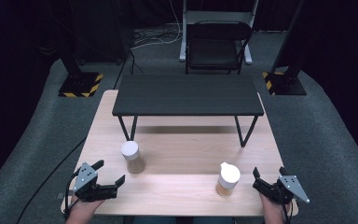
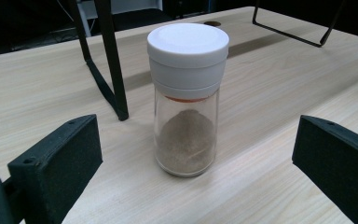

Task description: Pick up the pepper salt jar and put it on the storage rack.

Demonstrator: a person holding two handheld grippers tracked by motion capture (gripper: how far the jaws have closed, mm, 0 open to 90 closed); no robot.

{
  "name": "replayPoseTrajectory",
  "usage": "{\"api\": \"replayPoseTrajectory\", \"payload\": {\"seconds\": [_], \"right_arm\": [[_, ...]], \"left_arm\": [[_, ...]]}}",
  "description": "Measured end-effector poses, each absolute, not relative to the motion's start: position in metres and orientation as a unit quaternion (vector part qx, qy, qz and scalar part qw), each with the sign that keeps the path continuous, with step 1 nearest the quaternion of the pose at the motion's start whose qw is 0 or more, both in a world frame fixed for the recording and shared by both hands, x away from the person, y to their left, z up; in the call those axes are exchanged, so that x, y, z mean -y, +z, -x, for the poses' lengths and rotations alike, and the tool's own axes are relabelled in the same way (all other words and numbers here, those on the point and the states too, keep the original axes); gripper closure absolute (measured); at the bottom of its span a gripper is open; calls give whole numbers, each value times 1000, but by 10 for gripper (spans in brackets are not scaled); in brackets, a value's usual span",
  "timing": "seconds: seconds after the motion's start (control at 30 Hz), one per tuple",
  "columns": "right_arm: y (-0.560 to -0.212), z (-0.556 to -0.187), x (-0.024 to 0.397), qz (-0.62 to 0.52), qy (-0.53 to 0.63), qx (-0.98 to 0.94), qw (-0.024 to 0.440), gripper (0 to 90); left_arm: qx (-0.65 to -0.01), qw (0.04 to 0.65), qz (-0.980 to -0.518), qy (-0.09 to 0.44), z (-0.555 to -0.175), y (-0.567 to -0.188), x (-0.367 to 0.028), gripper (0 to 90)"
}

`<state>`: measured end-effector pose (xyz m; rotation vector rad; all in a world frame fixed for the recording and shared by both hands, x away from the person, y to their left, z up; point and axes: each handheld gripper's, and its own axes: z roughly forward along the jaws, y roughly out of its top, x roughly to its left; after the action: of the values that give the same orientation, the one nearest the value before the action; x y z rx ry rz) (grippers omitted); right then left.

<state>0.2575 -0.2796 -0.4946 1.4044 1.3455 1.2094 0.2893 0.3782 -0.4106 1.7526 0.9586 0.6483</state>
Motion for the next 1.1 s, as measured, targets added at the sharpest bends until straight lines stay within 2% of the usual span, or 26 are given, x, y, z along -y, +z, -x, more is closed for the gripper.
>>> {"api": "replayPoseTrajectory", "payload": {"seconds": [0.9, 1.1], "right_arm": [[-495, -257, 282, -556, 485, -536, 410, 0], [-495, -257, 281, -556, 485, -536, 410, 0]], "left_arm": [[-396, 446, -767, 236, -363, -378, -337, 18], [-407, 434, -769, 233, -371, -376, -335, 93]]}}
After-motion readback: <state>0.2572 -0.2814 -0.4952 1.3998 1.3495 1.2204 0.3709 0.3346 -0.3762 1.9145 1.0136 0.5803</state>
